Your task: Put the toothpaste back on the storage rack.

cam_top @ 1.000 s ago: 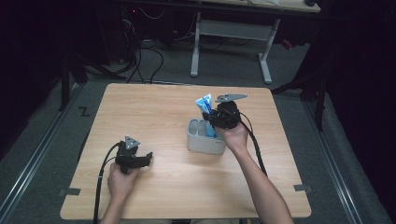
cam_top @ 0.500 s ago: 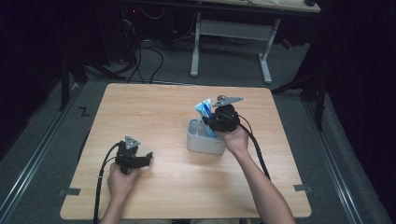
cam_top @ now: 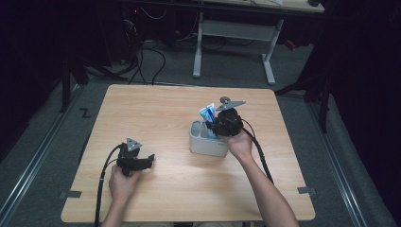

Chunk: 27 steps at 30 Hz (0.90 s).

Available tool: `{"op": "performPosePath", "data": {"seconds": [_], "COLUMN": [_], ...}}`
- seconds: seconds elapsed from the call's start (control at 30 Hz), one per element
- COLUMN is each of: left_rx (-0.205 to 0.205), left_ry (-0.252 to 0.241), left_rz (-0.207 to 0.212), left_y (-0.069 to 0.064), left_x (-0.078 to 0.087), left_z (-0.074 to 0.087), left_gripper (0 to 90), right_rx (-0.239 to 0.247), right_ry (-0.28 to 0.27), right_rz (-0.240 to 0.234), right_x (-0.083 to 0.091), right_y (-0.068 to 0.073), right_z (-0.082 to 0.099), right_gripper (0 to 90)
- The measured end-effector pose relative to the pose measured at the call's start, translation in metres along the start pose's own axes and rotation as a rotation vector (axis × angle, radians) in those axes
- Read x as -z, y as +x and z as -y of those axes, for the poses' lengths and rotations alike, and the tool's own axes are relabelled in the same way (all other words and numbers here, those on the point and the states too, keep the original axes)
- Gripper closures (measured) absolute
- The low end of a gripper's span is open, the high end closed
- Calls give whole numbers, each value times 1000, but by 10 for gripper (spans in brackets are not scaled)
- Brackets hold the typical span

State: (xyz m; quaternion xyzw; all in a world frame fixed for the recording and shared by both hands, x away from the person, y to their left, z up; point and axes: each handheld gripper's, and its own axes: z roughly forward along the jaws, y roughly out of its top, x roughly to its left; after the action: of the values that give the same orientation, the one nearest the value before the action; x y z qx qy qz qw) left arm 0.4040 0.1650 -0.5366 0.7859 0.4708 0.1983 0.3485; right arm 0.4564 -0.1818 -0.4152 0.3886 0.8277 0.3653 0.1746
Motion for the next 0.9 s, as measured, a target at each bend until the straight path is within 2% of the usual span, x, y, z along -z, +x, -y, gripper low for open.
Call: {"op": "performPosePath", "data": {"seconds": [0.23, 0.33, 0.53, 0.67, 0.9], "left_rx": [0, 1, 0, -1, -1], "left_ry": [0, -1, 0, 0, -1], "left_rz": [-1, 0, 0, -1, -1], "left_y": [0, 0, 0, 0, 0], "left_x": [0, 0, 0, 0, 0], "left_z": [0, 0, 0, 0, 0], "left_gripper": [222, 222, 223, 223, 223], "right_rx": [-12, -26, -35, -30, -26], "right_ry": [-5, -2, -2, -3, -25], "right_rz": [-5, -23, -20, -41, -38], "right_x": [-3, -3, -1, 3, 14], "right_y": [0, -1, -2, 0, 2], "right_z": [0, 0, 1, 1, 0], "right_gripper": [641, 605, 528, 491, 476]}}
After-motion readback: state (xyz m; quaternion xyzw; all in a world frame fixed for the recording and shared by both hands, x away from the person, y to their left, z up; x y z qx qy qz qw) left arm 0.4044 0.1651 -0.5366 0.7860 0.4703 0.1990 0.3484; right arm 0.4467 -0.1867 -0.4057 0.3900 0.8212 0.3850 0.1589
